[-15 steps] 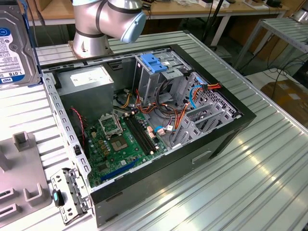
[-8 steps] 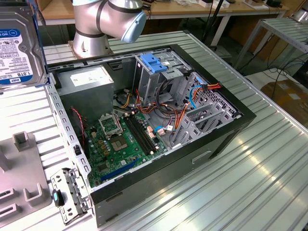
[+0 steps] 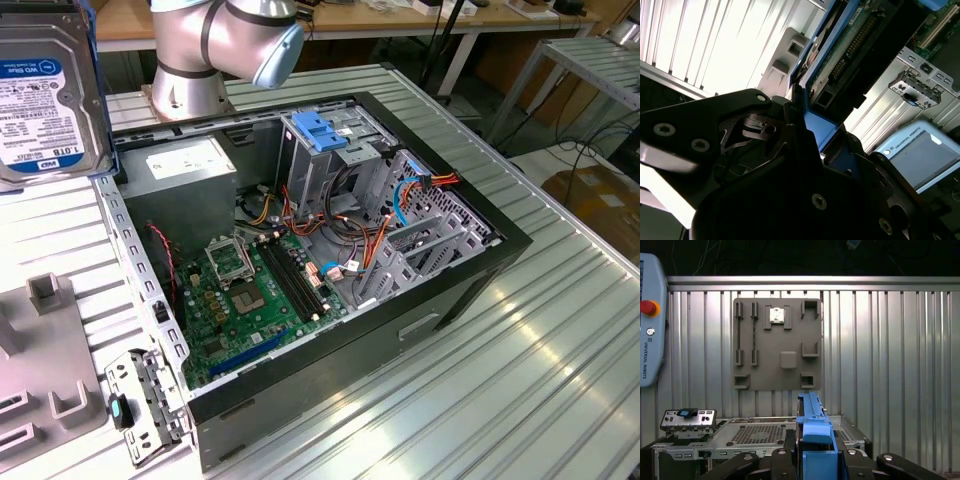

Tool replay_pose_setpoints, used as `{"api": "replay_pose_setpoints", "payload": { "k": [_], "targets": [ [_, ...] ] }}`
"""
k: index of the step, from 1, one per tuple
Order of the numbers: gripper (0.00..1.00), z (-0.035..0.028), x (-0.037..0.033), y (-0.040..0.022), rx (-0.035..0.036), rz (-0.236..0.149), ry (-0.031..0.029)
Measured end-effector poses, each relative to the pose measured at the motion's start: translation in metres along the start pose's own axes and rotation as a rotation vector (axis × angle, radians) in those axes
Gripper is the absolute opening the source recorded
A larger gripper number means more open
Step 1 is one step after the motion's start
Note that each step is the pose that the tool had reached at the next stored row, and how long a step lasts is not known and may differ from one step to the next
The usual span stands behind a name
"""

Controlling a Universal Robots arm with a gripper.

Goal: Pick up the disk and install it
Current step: 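Pick up the disk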

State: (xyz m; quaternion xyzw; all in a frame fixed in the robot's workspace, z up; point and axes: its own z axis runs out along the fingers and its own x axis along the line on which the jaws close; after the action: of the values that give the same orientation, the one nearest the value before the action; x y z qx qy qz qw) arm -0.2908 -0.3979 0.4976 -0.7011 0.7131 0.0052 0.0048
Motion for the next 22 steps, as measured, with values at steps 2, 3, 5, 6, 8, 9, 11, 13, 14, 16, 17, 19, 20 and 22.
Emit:
{"api": "replay_pose_setpoints", "payload": {
  "k": [2, 3, 5, 6, 8, 9, 11, 13, 14, 16, 17, 19, 20, 22],
  "targets": [
    [0.37, 0.0000, 0.0000, -0.0027, -0.0001, 0.000, 0.0000],
    [0.37, 0.0000, 0.0000, -0.0038, 0.0000, 0.000, -0.0001],
    [0.37, 0.0000, -0.0001, -0.0068, 0.0000, 0.000, 0.0000],
    [0.37, 0.0000, -0.0001, -0.0084, 0.0000, 0.000, -0.0001],
    [0.37, 0.0000, -0.0001, -0.0113, -0.0001, 0.000, 0.0000],
    [0.37, 0.0000, 0.0000, -0.0129, 0.0000, 0.000, -0.0001],
    [0.37, 0.0000, 0.0000, -0.0161, 0.0000, 0.000, 0.0000],
    [0.37, 0.0000, -0.0001, -0.0194, 0.0000, 0.000, 0.0000],
    [0.37, 0.0000, -0.0001, -0.0206, 0.0000, 0.000, -0.0001],
    [0.37, 0.0000, -0.0001, -0.0231, 0.0000, 0.000, 0.0000],
    [0.37, 0.0000, 0.0000, -0.0251, 0.0000, 0.000, 0.0000],
    [0.37, -0.0001, 0.0029, -0.0273, 0.0000, 0.000, 0.0000],
    [0.37, -0.0001, 0.0045, -0.0276, 0.0000, 0.000, 0.0000],
    [0.37, -0.0001, 0.0080, -0.0296, 0.0000, 0.000, 0.0000]
  ]
}}
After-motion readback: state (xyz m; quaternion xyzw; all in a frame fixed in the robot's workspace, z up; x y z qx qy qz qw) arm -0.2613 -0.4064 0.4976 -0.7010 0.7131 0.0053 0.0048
